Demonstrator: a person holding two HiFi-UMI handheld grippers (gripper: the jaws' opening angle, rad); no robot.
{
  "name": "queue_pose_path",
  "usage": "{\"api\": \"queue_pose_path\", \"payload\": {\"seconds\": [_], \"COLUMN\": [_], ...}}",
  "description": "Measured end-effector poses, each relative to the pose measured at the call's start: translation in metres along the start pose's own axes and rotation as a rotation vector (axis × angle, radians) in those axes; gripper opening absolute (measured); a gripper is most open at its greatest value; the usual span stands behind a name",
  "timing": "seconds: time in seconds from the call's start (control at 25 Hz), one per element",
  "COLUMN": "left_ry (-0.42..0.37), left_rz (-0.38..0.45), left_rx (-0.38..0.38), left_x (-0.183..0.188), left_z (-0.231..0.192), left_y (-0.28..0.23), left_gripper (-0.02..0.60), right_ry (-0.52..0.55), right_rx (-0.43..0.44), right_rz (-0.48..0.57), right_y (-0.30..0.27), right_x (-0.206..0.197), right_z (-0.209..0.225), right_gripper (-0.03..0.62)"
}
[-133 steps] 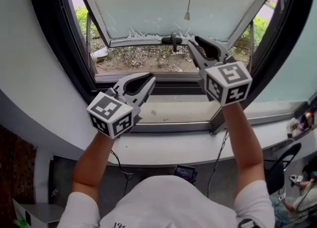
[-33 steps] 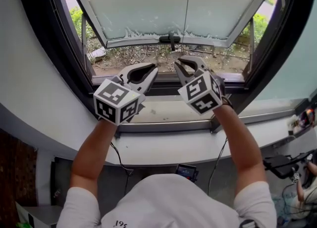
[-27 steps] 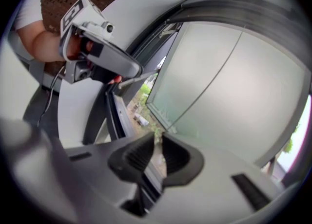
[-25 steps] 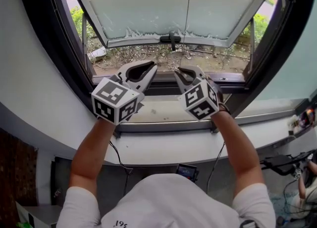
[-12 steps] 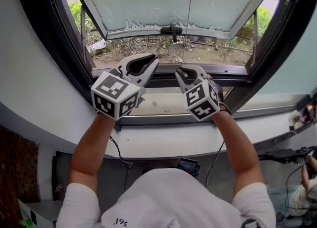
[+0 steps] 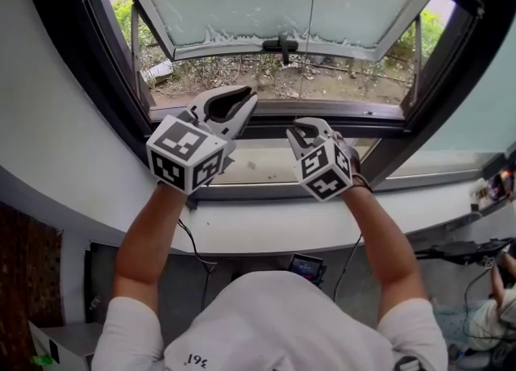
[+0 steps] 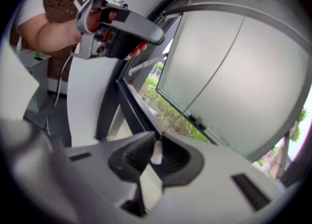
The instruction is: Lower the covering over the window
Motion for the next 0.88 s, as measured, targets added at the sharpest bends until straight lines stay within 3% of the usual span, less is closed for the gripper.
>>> {"api": "queue_pose_path", "payload": {"seconds": [0.56,0.88], "left_ry": [0.004,-0.017], "left_rz": [-0.072,-0.078], "left_rx": [-0.011,0.003], "left_x": [-0.028,-0.025], "left_z": [0.006,0.003], "left_y": [-0.012,-0.01], "left_gripper": [0.046,0.047], "right_ry": [-0.013,0.026], "right_rx": [0.017,0.023], "right_rz": [-0.035,-0.079], "right_y": [-0.016,-0.027], "right_x": [-0.019,-0.033], "right_z": [-0.015,-0.03], "right_gripper": [0.06,0.06]}}
Point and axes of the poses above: the fingertips, and each gripper's own axes: y backward along the fingers, z to its right, x out of its top, the point moved 3 cm from there along y, backward along the fingers, and after that the axes turned 13 degrees about -z, right-handed, at the moved point
